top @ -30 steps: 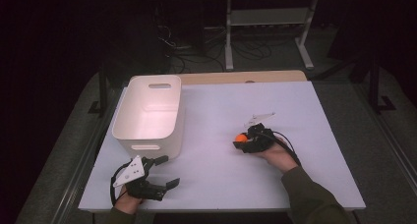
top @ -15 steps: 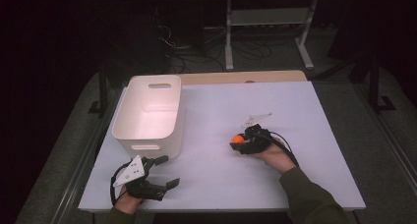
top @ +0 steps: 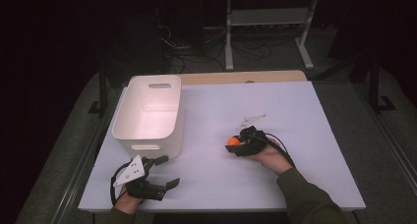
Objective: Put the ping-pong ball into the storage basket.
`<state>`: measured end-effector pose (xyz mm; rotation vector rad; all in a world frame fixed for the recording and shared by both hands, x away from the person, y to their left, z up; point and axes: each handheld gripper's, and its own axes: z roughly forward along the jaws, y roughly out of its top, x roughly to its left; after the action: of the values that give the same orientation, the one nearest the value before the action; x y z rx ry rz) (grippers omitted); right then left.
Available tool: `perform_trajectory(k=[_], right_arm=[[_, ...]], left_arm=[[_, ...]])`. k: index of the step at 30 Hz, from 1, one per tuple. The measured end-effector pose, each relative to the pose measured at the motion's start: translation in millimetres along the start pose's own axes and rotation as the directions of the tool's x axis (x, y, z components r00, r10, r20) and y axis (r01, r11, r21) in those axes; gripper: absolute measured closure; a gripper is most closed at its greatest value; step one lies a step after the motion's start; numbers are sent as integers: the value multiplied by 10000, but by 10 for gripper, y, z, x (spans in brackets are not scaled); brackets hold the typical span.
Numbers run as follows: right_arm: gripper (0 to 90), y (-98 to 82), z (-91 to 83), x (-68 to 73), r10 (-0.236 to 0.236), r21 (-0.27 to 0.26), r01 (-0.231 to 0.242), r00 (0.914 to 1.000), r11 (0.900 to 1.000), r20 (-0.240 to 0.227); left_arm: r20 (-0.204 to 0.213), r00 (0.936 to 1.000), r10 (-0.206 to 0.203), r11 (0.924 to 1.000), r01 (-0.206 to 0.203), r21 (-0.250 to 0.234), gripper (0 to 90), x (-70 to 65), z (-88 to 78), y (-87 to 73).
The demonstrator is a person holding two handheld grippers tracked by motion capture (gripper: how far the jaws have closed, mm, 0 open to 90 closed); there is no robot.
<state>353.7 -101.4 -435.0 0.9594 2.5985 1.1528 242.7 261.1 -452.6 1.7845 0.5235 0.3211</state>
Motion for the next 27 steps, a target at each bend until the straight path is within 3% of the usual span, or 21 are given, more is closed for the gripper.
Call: perform_trajectory(k=[27], right_arm=[[495,129,148,194,-459,22,461,9978,9989,-483]], left_arm=[[-6,10000,-10,10000,10,5,140,0,0,0]])
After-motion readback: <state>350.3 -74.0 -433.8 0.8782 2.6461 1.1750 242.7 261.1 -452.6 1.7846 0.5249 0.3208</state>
